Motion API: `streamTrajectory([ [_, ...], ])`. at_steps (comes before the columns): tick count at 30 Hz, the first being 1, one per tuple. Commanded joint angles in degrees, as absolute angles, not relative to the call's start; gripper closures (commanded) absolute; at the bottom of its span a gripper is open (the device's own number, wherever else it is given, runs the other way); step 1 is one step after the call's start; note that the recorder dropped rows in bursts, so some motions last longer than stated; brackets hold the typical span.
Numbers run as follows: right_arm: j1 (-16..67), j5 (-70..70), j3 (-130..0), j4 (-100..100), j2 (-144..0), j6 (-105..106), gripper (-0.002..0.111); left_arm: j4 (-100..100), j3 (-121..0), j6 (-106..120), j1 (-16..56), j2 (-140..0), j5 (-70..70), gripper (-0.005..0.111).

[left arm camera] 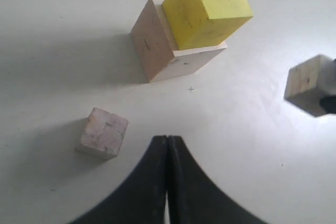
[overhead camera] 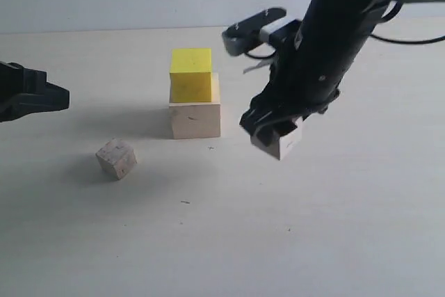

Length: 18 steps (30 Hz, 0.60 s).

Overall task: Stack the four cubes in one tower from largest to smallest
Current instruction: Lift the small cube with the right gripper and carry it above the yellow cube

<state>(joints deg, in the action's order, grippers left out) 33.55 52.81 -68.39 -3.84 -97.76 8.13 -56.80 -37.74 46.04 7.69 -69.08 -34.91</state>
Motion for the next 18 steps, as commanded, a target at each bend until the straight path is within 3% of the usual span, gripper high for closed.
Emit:
streamTrajectory([
  [1,27.08,56.37,-74.16,-2.64,-95.35,10.58,0.108,-57.07,-37.56,46.50,8.03,-68.58,-35.81,0.107],
  [8,19.65,58.95,-83.17,-12.05,-96.89,23.26,0.108,-57.07,-37.56,46.50,8.03,-68.58,-37.24,0.107],
  [18,19.35,62.64,-93.74,-20.59,-104.79,46.89,0.108,-57.07,-37.56,46.50,8.03,-68.58,-42.26,0.107],
])
